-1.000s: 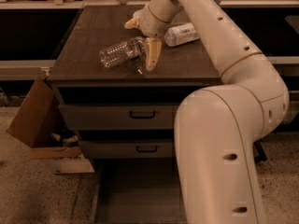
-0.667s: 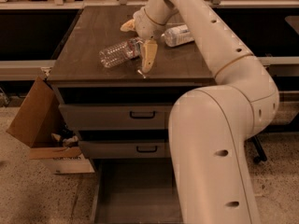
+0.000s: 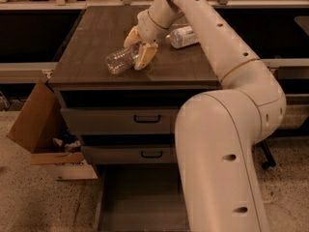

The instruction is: Place water bottle into bottom drawer

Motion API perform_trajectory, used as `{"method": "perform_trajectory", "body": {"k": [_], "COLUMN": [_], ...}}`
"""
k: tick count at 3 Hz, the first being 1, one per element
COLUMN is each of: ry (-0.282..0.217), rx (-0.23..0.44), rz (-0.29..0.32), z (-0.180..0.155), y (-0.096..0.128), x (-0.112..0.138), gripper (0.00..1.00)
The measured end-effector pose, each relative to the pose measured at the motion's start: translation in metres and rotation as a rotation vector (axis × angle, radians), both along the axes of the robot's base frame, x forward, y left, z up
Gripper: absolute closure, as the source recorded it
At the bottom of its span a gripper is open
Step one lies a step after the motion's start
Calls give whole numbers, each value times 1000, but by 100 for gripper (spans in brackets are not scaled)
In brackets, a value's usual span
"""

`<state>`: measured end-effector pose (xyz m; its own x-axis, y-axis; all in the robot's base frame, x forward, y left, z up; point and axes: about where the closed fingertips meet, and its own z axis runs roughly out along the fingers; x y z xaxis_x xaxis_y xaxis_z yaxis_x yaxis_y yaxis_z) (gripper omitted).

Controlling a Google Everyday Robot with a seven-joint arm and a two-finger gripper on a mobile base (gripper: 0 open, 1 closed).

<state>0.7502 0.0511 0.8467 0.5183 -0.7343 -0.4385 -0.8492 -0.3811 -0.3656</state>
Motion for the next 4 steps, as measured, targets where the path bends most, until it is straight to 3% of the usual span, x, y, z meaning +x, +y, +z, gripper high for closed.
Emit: {"method": "perform_trajectory", "body": {"k": [2, 3, 4], "ry": [11, 5, -3], "rx": [62, 83, 81], "rz": [-27, -72, -201], "z": [12, 26, 41], "y": [-8, -23, -64], "x": [-15, -34, -81], "gripper": [87, 100, 100]}}
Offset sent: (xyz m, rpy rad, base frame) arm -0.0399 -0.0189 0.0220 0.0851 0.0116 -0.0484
